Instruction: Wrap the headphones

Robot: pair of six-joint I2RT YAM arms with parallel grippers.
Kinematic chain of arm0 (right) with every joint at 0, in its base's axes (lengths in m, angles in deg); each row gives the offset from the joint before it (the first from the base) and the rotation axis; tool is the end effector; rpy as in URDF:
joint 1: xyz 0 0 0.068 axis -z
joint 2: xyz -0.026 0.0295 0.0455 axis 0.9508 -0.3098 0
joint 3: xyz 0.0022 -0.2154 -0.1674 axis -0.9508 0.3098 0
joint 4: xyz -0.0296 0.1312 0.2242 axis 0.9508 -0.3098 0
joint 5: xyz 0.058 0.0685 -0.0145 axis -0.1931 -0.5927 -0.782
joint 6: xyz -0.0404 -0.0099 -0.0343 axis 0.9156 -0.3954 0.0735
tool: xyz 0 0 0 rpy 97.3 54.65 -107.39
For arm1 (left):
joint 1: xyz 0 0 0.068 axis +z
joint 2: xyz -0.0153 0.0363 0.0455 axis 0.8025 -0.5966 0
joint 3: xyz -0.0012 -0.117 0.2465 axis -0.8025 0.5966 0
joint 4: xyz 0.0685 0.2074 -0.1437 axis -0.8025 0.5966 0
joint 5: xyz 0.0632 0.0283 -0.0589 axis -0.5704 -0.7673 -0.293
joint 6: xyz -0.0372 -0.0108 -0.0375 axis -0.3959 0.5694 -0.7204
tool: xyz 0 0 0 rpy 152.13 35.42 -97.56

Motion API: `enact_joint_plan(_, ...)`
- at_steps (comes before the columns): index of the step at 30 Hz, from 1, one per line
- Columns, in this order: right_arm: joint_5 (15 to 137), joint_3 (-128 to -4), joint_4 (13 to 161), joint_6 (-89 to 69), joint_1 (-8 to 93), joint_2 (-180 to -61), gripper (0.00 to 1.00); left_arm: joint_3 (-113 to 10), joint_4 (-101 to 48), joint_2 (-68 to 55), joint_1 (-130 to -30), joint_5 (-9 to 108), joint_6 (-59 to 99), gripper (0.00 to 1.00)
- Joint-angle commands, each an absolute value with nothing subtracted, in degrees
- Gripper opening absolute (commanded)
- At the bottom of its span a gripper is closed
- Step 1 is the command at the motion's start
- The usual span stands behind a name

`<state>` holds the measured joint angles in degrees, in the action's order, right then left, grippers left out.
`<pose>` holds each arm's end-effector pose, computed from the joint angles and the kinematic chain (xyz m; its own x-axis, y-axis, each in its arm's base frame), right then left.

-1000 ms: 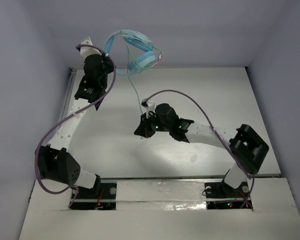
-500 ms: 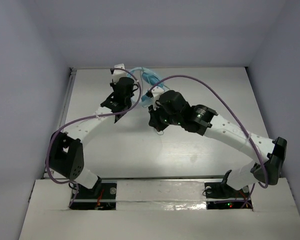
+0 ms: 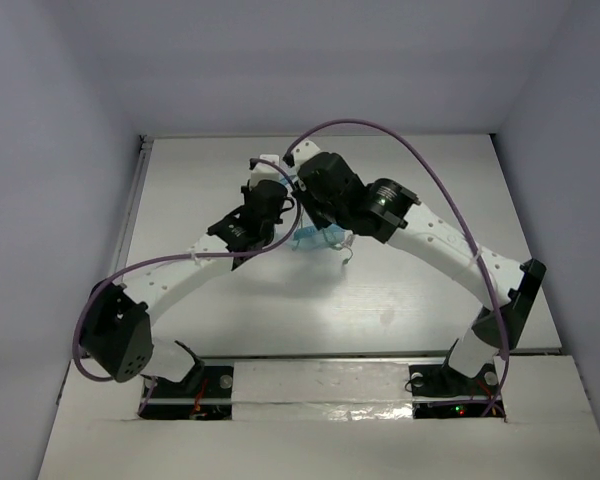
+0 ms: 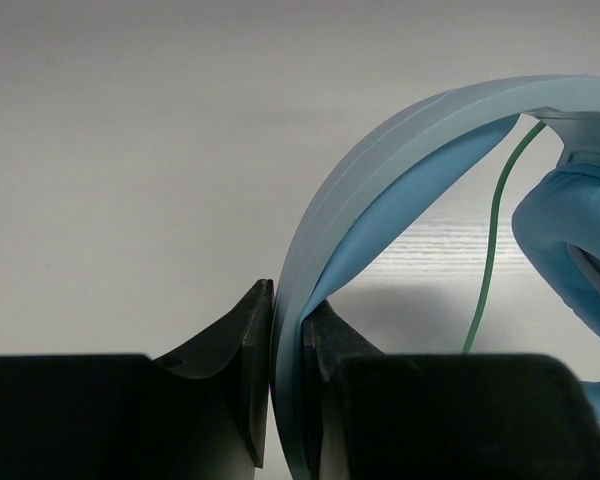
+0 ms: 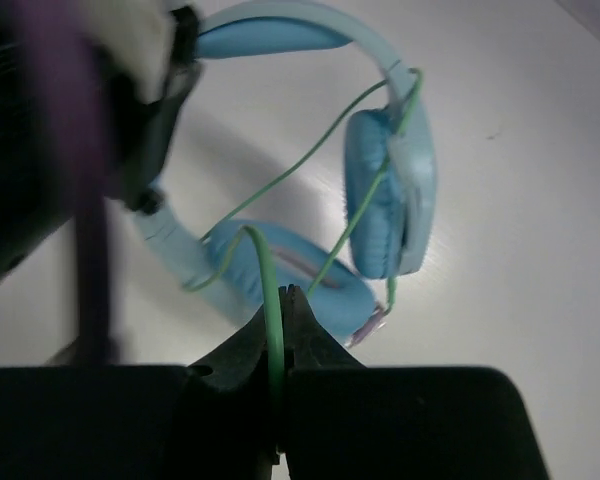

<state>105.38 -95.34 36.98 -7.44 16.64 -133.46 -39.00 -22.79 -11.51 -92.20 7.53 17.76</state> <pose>0.2106 0.2805 0.4135 -0.4062 -0.4677 -0.7850 -0.5682 0.8021 -0.1838 0.2635 -0.1868 0.3022 -0.3217 0.0013 -0.9469 0.0487 0.9987 -0.0152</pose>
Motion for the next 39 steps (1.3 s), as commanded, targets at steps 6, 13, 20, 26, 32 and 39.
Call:
enact_joint_plan(6,117.5,-100.3,40.6,-1.7,20.9,-136.3,0.00,-40.6,-19.5,-1.7,-93.2,11.8,18.9,0.00)
enact_joint_plan(13,117.8,-99.1,46.6,-1.1,23.8,-134.8,0.00,-42.2,-15.5,-2.5,-93.7,14.2,21.7,0.00)
enact_joint_plan(20,112.4,-97.6,49.6,1.9,29.0,-136.0,0.02,-42.2,-15.6,-1.3,-95.0,21.5,23.0,0.00)
enact_joint_plan(26,108.6,-95.3,53.6,2.1,32.3,-137.2,0.08,-45.5,-14.4,-1.2,-95.0,25.7,23.4,0.00)
enact_joint_plan(32,104.2,-90.9,58.9,0.7,35.5,-136.9,0.11,-47.0,-13.5,0.6,-94.5,26.4,23.7,0.00)
enact_joint_plan(39,97.3,-81.6,66.8,-3.1,38.0,-133.1,0.11,-50.9,-12.7,1.1,-92.4,26.9,24.2,0.00)
